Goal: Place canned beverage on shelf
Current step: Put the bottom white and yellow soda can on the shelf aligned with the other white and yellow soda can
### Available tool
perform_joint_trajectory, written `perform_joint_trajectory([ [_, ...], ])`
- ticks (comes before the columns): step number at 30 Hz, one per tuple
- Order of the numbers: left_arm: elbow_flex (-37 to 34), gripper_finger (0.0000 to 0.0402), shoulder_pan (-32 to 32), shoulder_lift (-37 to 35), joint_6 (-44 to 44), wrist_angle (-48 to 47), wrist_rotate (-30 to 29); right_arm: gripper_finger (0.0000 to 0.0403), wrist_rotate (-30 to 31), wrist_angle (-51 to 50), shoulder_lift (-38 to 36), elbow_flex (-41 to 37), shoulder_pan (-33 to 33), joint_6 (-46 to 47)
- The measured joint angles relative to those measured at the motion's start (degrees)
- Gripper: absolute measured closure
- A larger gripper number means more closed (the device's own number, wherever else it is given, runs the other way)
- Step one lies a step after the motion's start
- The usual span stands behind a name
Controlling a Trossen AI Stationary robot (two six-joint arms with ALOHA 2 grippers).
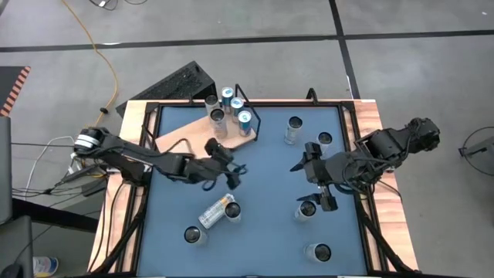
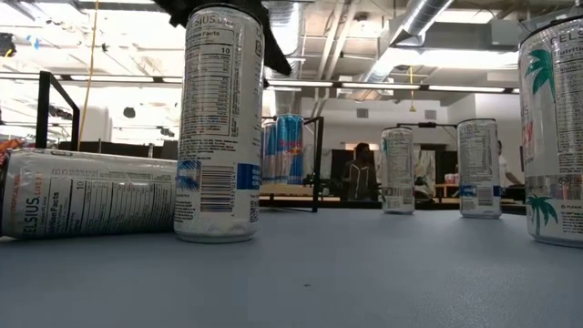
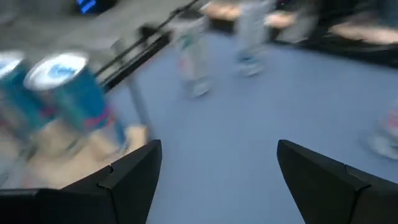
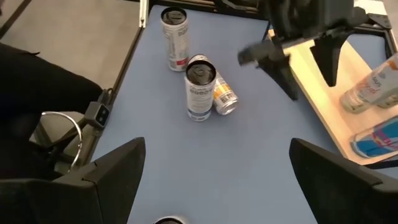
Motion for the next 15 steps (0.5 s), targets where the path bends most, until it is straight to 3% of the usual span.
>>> perform_joint_trajectory([
  [3, -7.2, 0.0097, 2.3, -4.4, 5.5, 9.8, 4.9, 0.0020, 0.6, 0.0, 0.0, 0.0, 0.9, 1.1],
  [6, -11.8, 0.0097, 5.0, -7.3, 7.7, 12.0, 7.6, 0.0020, 2.3, 0.0, 0.0, 0.0, 1.9, 1.3],
  [11, -15.0, 0.0101, 9.9, -7.1, 7.0, 11.7, 6.4, 0.0020, 3.6, 0.3, 0.0, 0.0, 2.5, 1.5],
  [15, -14.9, 0.0130, 12.2, -6.6, 8.2, 12.0, 5.5, 0.0020, 4.0, 0.4, 0.0, 0.0, 2.4, 2.0],
])
